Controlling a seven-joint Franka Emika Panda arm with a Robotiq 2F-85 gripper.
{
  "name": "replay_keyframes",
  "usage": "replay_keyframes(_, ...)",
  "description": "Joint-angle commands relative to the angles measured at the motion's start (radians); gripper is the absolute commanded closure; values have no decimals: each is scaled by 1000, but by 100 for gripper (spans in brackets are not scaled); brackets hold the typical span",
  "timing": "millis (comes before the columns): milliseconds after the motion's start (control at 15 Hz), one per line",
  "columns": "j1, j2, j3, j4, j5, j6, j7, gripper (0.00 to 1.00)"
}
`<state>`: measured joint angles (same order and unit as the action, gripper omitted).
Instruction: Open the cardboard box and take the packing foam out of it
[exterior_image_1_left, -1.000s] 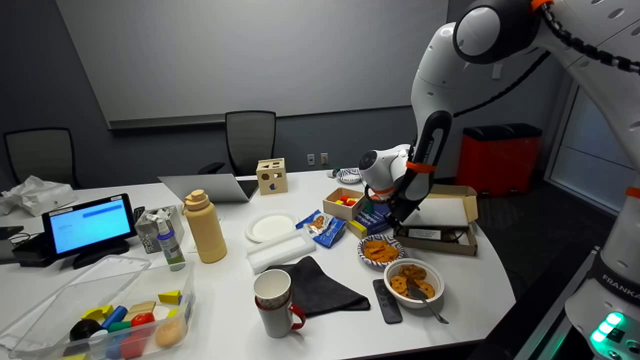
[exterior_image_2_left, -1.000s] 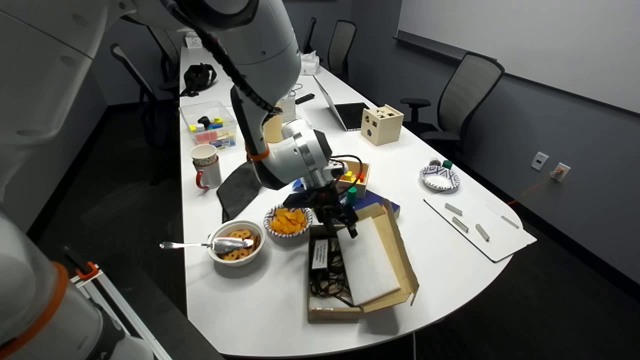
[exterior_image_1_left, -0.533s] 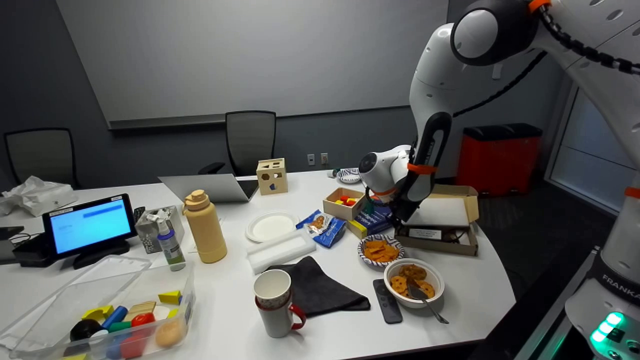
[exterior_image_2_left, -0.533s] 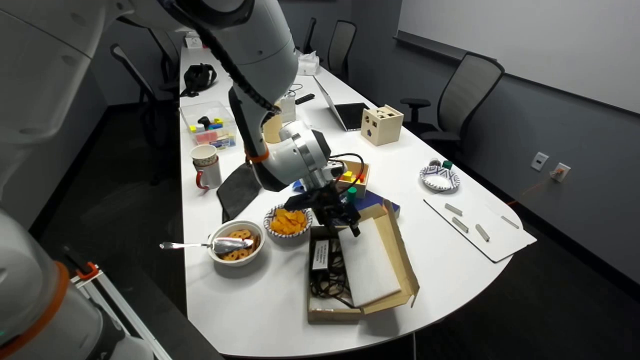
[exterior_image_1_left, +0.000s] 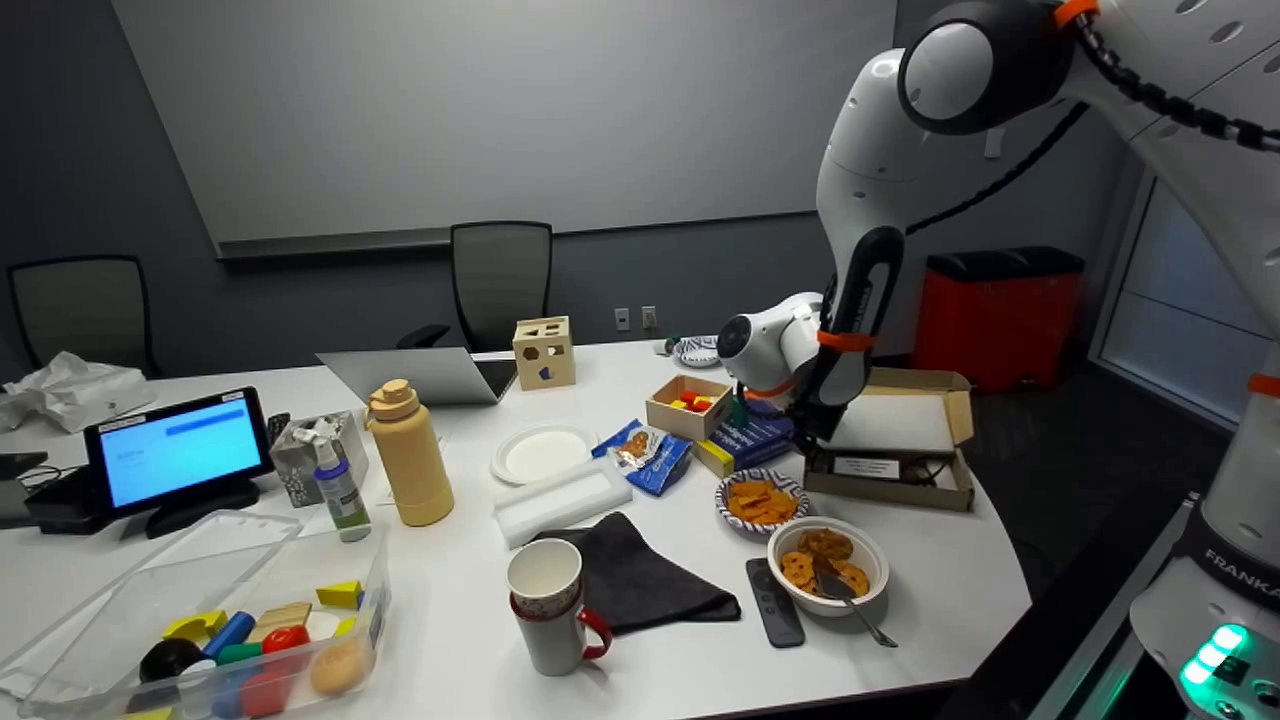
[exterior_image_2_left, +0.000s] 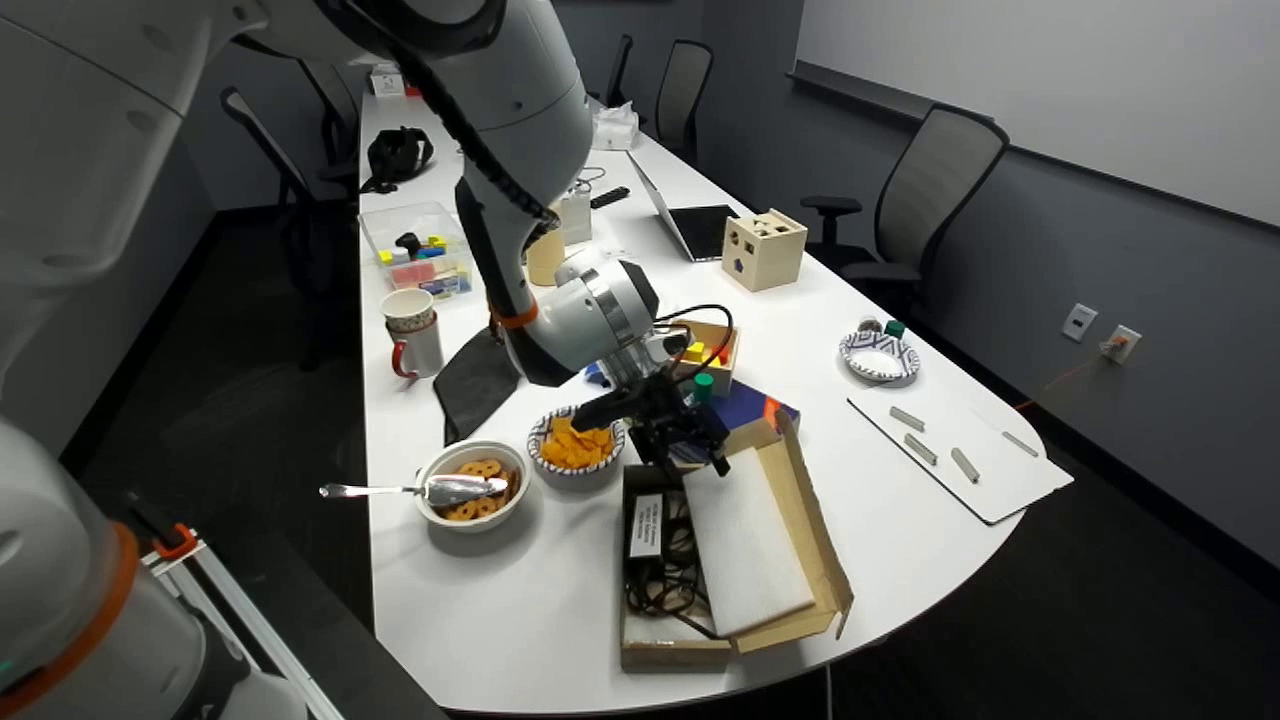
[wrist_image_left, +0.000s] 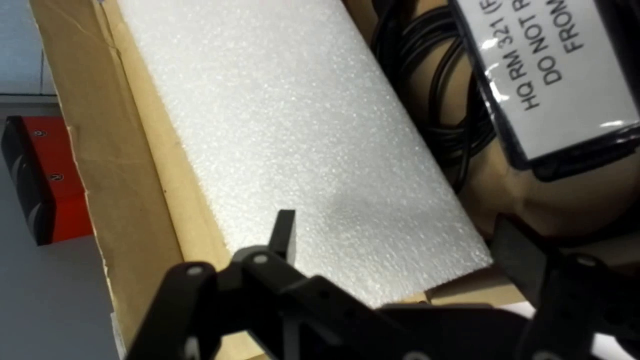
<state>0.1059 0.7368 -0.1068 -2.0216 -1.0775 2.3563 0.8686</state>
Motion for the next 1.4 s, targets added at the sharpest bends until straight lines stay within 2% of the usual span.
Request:
replay_keyframes(0, -10, -7, 31, -1, 81, -107, -108, 0)
replay_keyframes(333, 1, -21, 46, 10, 141, -197, -182, 0)
replay_keyframes(867, -31, -8, 46, -4, 126, 9, -184, 0)
replay_keyframes(1333, -43, -14, 7, -12, 104, 86, -250, 0)
